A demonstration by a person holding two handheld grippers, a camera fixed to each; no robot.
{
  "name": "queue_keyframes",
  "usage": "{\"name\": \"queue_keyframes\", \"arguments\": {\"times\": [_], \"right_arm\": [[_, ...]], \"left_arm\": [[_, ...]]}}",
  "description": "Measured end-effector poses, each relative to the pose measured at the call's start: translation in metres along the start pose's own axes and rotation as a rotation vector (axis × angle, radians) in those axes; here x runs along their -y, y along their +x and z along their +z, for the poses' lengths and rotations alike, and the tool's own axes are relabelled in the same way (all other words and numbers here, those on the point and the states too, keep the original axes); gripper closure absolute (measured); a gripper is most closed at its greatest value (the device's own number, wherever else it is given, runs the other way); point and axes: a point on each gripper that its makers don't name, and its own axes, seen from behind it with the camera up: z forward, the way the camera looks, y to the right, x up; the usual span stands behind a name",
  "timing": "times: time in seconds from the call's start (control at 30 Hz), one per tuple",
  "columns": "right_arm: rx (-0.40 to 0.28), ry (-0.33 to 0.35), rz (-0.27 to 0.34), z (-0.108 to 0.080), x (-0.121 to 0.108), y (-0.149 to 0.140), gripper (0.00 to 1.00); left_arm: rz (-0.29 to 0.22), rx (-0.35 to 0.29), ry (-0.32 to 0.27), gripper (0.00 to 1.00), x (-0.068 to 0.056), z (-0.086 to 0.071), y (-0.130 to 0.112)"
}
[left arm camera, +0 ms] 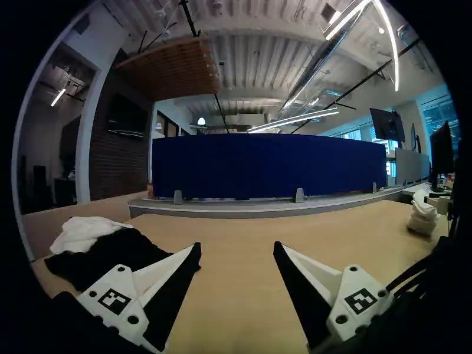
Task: Fold towel
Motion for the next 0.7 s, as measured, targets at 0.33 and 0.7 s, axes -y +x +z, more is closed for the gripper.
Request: {"name": "queue_keyframes", "arguments": {"times": [0.33,0.7], "right_arm": [[-0.001,0.0,0.002,-0.0004,0.0022,0.0002,0.0],[-0.001,0.0,0.002,-0.0002,0.0018,-0.0004,0.0]], "left_arm": [[-0.001,0.0,0.0,0.1,-0.0003,0.0007,0.0012],[-0.002,0.001,0.0,0.09,0.0002,-0.001,0.0009]]}}
